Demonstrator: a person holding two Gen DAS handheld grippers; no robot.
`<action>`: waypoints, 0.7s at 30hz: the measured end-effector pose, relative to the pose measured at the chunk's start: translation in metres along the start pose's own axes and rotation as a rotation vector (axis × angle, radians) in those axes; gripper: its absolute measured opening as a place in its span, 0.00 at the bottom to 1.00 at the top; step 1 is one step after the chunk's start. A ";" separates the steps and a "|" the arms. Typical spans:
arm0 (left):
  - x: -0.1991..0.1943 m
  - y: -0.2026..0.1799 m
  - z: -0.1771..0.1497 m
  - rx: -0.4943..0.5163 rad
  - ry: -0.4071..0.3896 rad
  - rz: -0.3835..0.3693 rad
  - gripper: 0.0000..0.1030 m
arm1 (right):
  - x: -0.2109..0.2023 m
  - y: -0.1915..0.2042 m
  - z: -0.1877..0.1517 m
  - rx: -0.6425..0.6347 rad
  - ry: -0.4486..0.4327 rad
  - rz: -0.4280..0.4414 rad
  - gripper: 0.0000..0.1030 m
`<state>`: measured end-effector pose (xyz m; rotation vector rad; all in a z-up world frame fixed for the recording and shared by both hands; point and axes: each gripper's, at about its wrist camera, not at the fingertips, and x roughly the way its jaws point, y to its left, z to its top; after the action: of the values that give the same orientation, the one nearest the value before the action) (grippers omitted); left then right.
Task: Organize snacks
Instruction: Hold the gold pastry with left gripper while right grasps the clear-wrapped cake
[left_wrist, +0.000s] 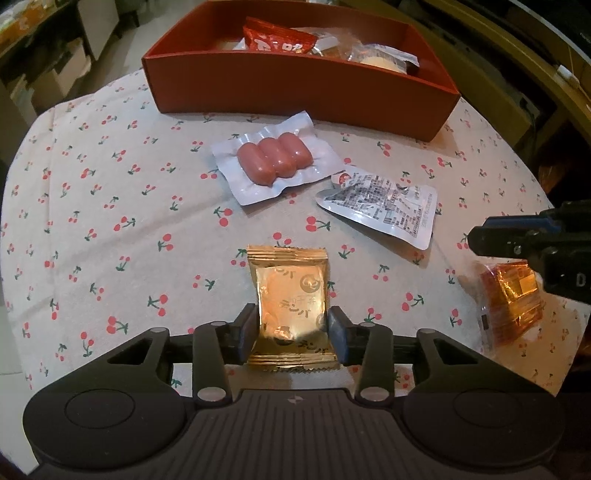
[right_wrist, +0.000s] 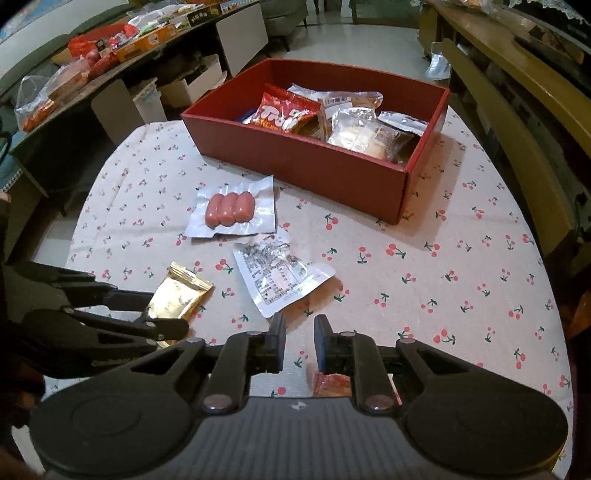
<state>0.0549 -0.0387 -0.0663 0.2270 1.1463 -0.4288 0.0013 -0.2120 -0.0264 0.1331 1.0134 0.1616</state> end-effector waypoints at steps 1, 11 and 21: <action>0.000 -0.001 0.001 0.001 -0.001 0.004 0.48 | -0.002 -0.002 0.001 0.006 -0.006 0.001 0.44; -0.005 0.008 0.002 -0.046 -0.012 0.001 0.44 | -0.010 -0.004 0.004 0.018 -0.034 0.021 0.44; -0.016 0.001 0.007 -0.047 -0.048 -0.028 0.44 | -0.011 -0.002 0.007 0.012 -0.042 0.018 0.44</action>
<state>0.0559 -0.0373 -0.0491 0.1596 1.1121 -0.4292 0.0022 -0.2159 -0.0139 0.1562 0.9719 0.1687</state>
